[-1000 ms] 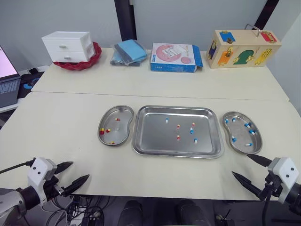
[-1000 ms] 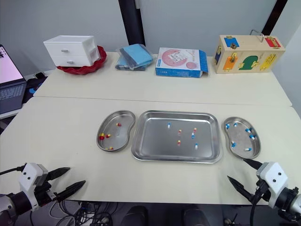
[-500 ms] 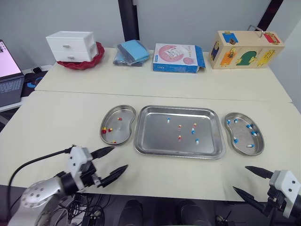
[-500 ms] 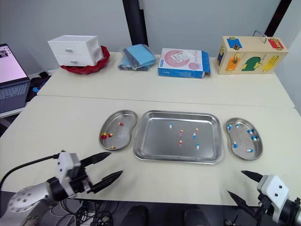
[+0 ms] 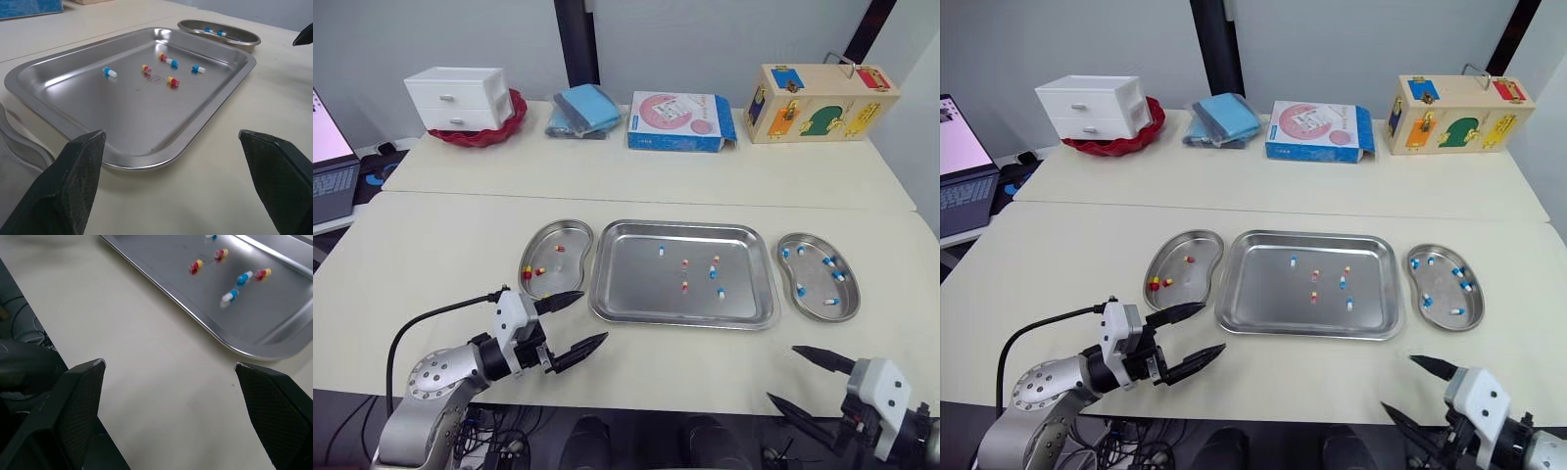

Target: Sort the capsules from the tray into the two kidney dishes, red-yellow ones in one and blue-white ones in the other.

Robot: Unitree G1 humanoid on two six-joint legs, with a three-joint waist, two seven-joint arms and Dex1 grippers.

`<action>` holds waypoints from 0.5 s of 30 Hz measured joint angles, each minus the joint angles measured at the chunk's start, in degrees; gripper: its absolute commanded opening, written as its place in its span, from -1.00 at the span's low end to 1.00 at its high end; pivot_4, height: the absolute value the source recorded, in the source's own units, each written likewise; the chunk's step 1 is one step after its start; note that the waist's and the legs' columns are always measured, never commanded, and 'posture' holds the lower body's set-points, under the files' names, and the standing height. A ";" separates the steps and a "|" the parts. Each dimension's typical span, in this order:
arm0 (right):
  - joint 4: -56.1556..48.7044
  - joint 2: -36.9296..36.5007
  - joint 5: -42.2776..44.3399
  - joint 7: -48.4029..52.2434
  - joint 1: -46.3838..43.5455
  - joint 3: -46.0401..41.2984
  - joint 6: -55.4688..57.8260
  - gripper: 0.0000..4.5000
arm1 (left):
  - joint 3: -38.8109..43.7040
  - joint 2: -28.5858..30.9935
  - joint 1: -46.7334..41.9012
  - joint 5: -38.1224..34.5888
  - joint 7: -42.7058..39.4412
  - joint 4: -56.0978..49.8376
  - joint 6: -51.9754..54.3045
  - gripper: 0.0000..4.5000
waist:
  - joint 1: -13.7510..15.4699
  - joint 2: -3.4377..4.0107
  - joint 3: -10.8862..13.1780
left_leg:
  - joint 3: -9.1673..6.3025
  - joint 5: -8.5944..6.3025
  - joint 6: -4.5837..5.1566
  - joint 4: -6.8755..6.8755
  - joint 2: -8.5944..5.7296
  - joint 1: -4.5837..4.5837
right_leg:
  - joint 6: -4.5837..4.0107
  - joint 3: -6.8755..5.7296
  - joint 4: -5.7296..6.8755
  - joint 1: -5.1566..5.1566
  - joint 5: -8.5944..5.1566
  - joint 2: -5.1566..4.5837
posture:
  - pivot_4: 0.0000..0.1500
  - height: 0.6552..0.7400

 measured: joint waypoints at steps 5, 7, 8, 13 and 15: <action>-3.68 -0.31 2.79 -7.15 -11.52 4.39 9.02 0.98 | -0.23 -0.49 -0.53 0.23 -0.64 1.40 -2.17 1.00 | -0.10 0.00 0.00 | -0.01 0.00 0.00 0.01 0.00 0.06 | 0.00 0.02 0.04 0.01 0.00 0.00 | 1.00 0.77; -4.57 -1.11 3.38 -11.20 -17.56 7.14 15.03 0.98 | -0.34 -0.55 -0.51 0.65 -0.69 2.13 -2.94 1.00 | -0.03 -0.01 0.00 | -0.03 0.00 0.00 0.01 0.00 0.05 | 0.00 -0.01 0.03 0.02 0.00 0.01 | 1.00 0.77; -4.66 -1.10 3.75 -13.06 -20.40 8.51 17.84 0.98 | -0.59 -0.63 -0.61 0.85 -0.68 2.33 -3.21 1.00 | -0.03 -0.01 0.01 | -0.05 0.00 0.00 0.02 -0.01 0.01 | -0.01 -0.03 0.03 0.00 0.01 0.01 | 1.00 0.77; -3.82 -0.35 4.05 -20.49 -33.79 16.61 29.18 0.98 | -1.49 -1.14 -0.77 1.10 -0.54 2.57 -3.84 1.00 | -0.06 -0.03 0.01 | -0.10 0.00 0.00 0.01 -0.01 0.00 | -0.01 -0.06 0.03 -0.01 0.01 0.01 | 1.00 0.77; -1.75 0.54 3.58 -22.71 -38.37 19.92 32.21 0.91 | -1.73 -1.15 -0.88 1.12 -0.46 2.62 -4.14 1.00 | -0.06 -0.03 0.01 | -0.11 0.00 0.00 0.01 -0.01 -0.06 | -0.01 -0.07 0.03 -0.06 0.01 0.00 | 1.00 0.77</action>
